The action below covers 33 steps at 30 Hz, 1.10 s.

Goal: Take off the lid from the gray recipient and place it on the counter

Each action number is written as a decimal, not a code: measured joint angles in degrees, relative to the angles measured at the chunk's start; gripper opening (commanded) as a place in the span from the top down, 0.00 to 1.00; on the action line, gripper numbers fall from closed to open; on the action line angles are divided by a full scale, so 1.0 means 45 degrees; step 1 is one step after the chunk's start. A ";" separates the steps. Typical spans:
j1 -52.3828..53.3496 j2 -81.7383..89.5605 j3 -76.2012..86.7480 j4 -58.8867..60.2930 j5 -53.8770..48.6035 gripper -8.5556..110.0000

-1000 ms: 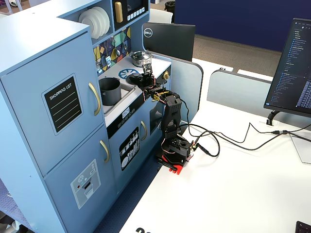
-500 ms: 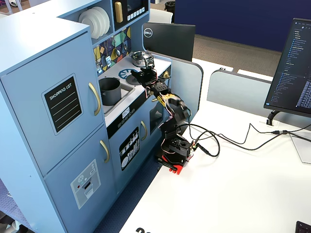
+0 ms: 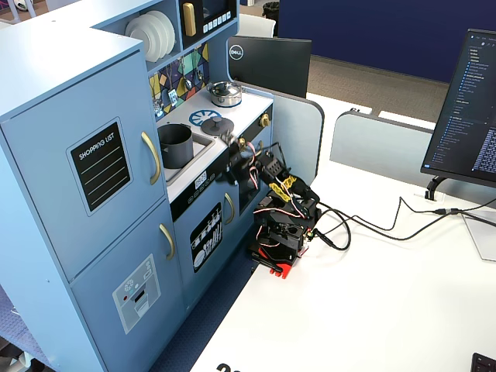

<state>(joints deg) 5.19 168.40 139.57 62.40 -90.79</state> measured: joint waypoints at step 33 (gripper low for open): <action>-0.0859 0.3027 0.7246 0.3418 -0.0371 0.88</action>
<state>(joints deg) 1.32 182.02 172.18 77.78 -92.46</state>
